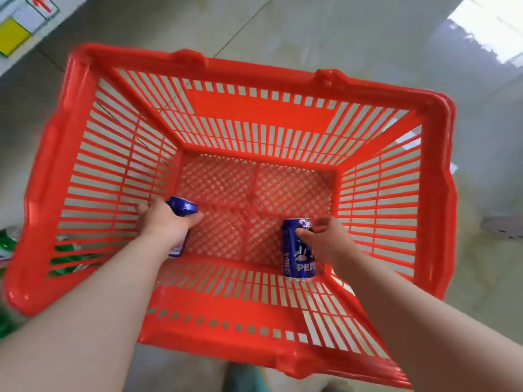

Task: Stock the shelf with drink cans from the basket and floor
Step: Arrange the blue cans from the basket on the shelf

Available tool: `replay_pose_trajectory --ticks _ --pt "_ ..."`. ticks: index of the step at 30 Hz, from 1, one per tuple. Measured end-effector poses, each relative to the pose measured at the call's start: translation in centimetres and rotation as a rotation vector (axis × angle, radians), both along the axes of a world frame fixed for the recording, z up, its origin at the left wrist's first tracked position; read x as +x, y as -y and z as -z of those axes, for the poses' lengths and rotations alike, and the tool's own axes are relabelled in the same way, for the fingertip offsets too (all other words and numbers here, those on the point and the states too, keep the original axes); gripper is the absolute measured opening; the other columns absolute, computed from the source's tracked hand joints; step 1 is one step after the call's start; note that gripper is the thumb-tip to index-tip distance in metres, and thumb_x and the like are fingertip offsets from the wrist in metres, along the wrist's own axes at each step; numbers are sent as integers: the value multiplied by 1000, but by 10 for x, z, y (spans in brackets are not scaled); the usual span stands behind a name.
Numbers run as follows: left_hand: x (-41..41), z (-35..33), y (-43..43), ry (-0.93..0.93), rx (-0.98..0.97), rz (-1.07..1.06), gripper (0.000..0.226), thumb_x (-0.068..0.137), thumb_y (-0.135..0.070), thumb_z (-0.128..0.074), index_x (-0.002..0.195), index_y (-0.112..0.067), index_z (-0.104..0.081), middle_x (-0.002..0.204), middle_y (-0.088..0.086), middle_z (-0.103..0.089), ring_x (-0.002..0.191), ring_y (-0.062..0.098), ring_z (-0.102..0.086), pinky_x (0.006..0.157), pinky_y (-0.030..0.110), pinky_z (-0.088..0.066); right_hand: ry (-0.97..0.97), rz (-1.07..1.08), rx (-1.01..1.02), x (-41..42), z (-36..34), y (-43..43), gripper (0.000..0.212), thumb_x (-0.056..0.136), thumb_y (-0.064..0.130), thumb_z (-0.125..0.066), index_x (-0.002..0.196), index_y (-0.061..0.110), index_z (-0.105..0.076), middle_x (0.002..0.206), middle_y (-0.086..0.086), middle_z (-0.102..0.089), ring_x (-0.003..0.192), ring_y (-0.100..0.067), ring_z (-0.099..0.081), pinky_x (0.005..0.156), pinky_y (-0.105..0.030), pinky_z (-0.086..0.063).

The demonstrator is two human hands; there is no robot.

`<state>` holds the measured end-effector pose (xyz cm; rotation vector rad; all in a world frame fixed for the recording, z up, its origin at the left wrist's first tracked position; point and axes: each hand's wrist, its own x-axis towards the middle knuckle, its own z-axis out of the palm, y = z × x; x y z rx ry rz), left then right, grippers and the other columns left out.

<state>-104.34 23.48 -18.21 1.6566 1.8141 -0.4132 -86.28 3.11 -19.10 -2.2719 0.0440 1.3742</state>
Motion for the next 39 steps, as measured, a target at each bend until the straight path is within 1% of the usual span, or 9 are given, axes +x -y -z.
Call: replay_pose_trajectory --ticks 4,9,13,16,20,26,32,36,39 --pt "-2 16 2 -110 27 162 64 66 -46 -81 117 -15 -62 127 18 -53 116 36 -50 100 37 -42 -91 45 19 -12 16 0 57 75 34 -82 117 14 -50 111 -5 -66 95 -23 -68 83 -44 -59" --pt "3 18 5 -94 -115 375 86 62 -48 -83 131 -10 -47 129 12 -57 117 32 -54 92 34 -43 -94 -79 4 -19 24 -9 57 64 51 -83 103 15 -65 97 -4 -73 87 -22 -71 80 -43 -60" --pt "1 15 9 -135 -149 574 89 50 -39 -91 127 -17 -51 125 7 -60 113 27 -57 89 31 -46 -63 -127 -65 -22 22 -14 58 62 54 -84 98 12 -64 94 -4 -72 83 -22 -71 76 -42 -61" --pt "7 6 10 -90 -112 481 83 50 -43 -90 120 -16 -57 117 6 -65 106 26 -61 80 28 -45 9 -146 -69 -14 13 -20 50 64 51 -83 91 12 -66 89 -5 -73 81 -23 -71 76 -44 -61" --pt "15 -24 11 82 -157 269 77 50 -40 -92 115 -13 -62 113 6 -66 103 26 -62 84 31 -48 87 -172 -5 -6 -26 -34 48 64 54 -82 85 13 -70 84 -6 -74 77 -24 -72 73 -48 -60" --pt "17 -129 4 361 -221 31 60 56 -29 -91 104 -13 -60 94 0 -67 91 18 -64 84 31 -50 118 -184 170 5 -133 -58 33 67 44 -84 76 15 -72 76 -2 -75 73 -21 -73 74 -44 -60" --pt "9 -273 -7 569 -206 -38 44 63 -19 -88 96 -23 -60 78 -12 -62 67 -3 -55 52 10 -40 144 -244 289 16 -263 -95 38 64 44 -85 78 11 -75 79 -8 -77 72 -19 -72 74 -39 -58" --pt "-6 -374 -25 650 -140 -80 44 60 -23 -89 95 -22 -64 87 -7 -68 75 3 -60 64 18 -47 92 -290 405 15 -362 -133 51 45 57 -83 74 15 -77 79 -5 -77 83 -24 -74 82 -50 -59" --pt "-25 -446 -42 710 -94 -86 49 53 -31 -91 93 -22 -63 85 -8 -66 77 6 -60 67 22 -47 71 -359 521 7 -442 -156 39 65 43 -84 83 10 -75 86 -9 -77 77 -19 -73 82 -44 -60"
